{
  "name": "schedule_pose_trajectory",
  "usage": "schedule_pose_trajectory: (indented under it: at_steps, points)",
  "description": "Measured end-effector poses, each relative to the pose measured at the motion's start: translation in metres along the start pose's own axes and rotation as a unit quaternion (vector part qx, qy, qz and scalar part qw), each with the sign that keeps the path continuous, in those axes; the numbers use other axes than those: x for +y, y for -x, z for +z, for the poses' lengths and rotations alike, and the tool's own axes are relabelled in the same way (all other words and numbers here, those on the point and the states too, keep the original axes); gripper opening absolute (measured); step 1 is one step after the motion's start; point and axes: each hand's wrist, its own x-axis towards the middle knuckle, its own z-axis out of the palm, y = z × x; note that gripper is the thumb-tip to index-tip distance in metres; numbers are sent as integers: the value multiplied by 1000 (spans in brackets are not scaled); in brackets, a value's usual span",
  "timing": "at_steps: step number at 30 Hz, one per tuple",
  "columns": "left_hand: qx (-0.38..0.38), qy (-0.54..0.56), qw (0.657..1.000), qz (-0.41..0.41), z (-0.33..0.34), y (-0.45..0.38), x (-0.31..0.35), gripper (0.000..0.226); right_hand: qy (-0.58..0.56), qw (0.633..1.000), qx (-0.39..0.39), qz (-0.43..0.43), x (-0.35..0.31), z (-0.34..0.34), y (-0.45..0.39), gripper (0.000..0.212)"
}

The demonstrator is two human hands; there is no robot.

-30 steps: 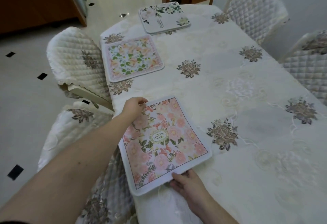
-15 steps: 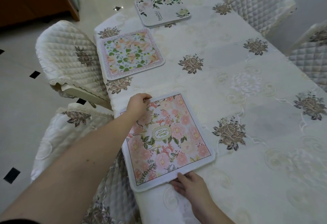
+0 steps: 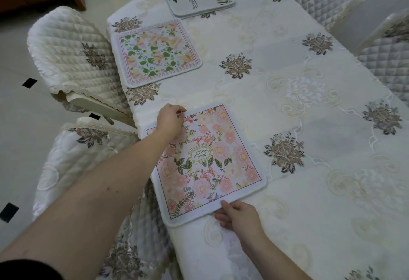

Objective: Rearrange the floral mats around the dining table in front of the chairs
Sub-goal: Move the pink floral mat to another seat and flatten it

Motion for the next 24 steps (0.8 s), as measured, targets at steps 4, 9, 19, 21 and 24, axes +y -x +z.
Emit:
schedule_pose_trajectory:
  at_steps: [4,9,19,21,24]
  points:
    - [7,10,1000,1,-1,1,-1,20,17,1000,9,-7,0,-2,-4,23]
    - [18,28,999,-3,-1,-6,-1,18,12,1000,8,-16,1,0,-8,22]
    - [13,-1,1000,11,-3,8,7,35,25,999,16,-22,0,0,-3,26]
    - [22,4,1000,17,-4,20,9,39,24,999,19,-22,0,-5,-2,28]
    - [43,18,999,22,-4,44,11,41,38,998,27,-38,2,-15,0,29]
